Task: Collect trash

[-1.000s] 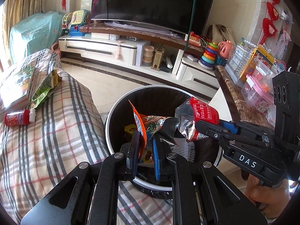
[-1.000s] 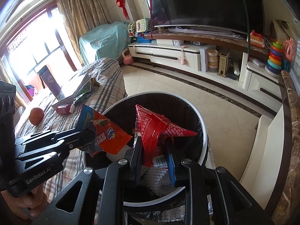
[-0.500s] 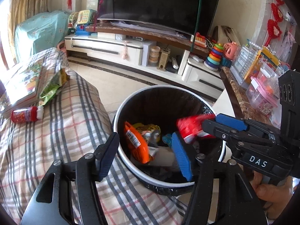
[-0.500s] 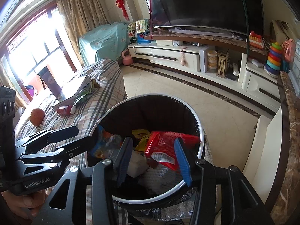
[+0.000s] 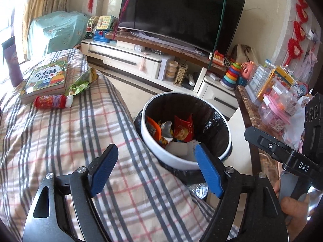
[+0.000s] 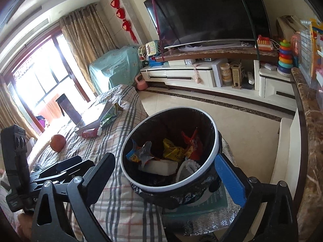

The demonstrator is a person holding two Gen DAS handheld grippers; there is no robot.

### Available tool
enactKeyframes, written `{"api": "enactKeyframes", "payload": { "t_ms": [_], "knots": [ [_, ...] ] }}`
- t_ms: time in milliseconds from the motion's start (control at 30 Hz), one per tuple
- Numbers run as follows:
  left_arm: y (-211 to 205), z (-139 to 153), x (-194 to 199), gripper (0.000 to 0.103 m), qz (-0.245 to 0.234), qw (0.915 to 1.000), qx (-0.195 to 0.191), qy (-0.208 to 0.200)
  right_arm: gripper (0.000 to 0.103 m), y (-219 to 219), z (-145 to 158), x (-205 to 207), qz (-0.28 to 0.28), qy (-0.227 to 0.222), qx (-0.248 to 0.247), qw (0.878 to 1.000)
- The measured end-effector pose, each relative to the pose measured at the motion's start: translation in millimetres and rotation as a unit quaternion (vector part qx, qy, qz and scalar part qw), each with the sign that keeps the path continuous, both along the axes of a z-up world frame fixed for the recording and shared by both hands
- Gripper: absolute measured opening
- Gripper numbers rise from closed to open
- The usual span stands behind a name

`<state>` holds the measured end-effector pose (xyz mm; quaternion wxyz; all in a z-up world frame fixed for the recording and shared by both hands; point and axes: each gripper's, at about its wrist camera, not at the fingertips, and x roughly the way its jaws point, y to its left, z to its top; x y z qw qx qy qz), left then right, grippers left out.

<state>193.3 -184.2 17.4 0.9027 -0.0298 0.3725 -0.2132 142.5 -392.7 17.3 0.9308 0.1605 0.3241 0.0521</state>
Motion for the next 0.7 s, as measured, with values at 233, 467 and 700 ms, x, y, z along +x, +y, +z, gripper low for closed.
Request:
{"api": "enactKeyframes", "payload": {
  "t_ms": [233, 467, 700],
  "knots": [
    [28.7, 2.7, -51.4, 0.096, 0.023, 0.9981, -0.011, -0.055, 0.103, 17.8, -6.4, -45.9, -0.037, -0.023, -0.001, 0.999],
    [43.4, -4.6, -97.1, 0.101, 0.047, 0.9909, 0.006, -0.126, 0.103, 38.6, -14.5, -89.0, -0.068, -0.064, -0.046, 0.995],
    [52.1, 18.0, -137.7, 0.103, 0.064, 0.9735, 0.018, -0.219, 0.103, 67.4, 29.1, -136.2, -0.089, -0.186, -0.135, 0.969]
  ]
}}
